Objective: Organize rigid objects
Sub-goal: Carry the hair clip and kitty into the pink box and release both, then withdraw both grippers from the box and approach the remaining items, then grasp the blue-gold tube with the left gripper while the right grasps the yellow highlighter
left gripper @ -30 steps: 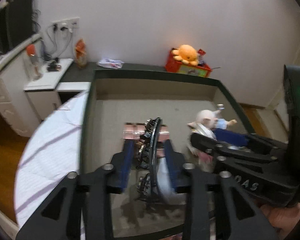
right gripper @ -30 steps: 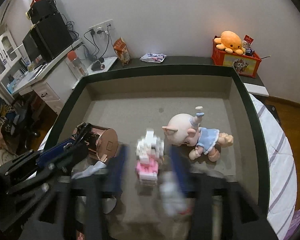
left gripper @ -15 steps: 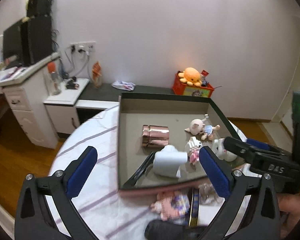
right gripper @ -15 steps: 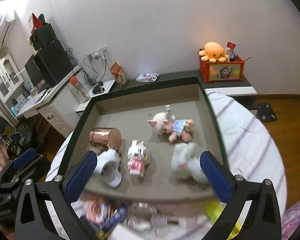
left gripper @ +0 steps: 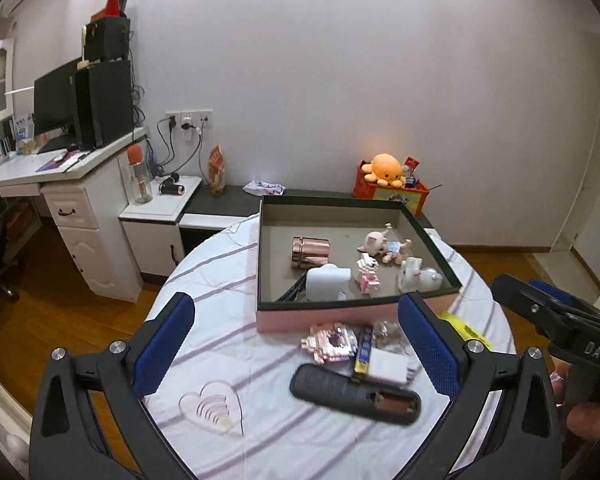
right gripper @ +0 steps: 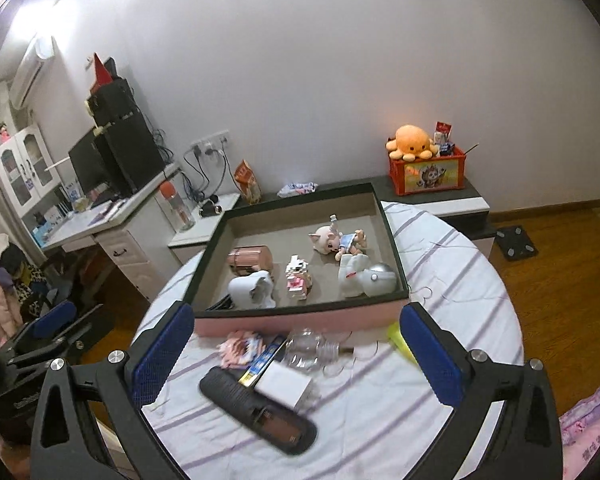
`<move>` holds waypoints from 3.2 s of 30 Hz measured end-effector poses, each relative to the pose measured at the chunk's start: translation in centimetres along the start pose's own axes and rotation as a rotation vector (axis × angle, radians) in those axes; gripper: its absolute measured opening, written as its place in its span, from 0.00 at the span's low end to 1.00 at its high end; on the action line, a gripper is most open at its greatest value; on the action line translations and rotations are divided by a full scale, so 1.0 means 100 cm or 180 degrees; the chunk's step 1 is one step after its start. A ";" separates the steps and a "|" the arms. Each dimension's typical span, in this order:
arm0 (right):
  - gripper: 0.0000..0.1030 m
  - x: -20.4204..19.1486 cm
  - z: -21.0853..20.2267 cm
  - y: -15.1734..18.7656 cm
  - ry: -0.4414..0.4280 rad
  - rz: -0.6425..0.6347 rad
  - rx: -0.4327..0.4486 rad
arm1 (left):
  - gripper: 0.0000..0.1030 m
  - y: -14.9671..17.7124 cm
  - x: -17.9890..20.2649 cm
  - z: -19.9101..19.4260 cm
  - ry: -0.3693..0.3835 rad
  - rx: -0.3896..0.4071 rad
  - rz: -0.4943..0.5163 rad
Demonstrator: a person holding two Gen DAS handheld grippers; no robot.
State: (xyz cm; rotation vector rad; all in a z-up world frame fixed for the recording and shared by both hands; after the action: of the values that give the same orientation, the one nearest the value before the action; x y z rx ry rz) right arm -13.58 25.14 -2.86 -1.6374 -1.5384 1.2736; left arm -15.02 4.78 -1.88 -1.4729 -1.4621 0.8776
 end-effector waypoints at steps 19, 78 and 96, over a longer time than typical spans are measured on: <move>1.00 0.014 -0.096 0.042 0.0167 -0.0045 0.0096 | 1.00 0.031 -0.006 -0.086 0.0005 0.0067 -0.0069; 1.00 0.138 0.084 0.096 0.0595 -0.0284 -0.0929 | 0.57 0.125 0.064 0.110 0.0583 -0.0867 0.0000; 0.90 0.141 0.092 0.092 0.0526 -0.0286 -0.0914 | 0.28 0.119 0.067 0.133 0.0636 -0.0674 0.0137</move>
State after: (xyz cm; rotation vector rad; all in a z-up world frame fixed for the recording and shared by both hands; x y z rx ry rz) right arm -19.28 34.99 -18.26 -1.7759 -1.7299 0.8776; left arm -22.17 13.38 -17.34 -1.7012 -1.4110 0.5946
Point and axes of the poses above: each gripper's, at about its wrist camera, not at the fingertips, and z roughly the way its jaws point, x to its right, y to its underside, the point moved 5 cm from there along z, roughly the way its jaws point, and after that the axes turned 12 degrees about x, right-handed, at the moved point
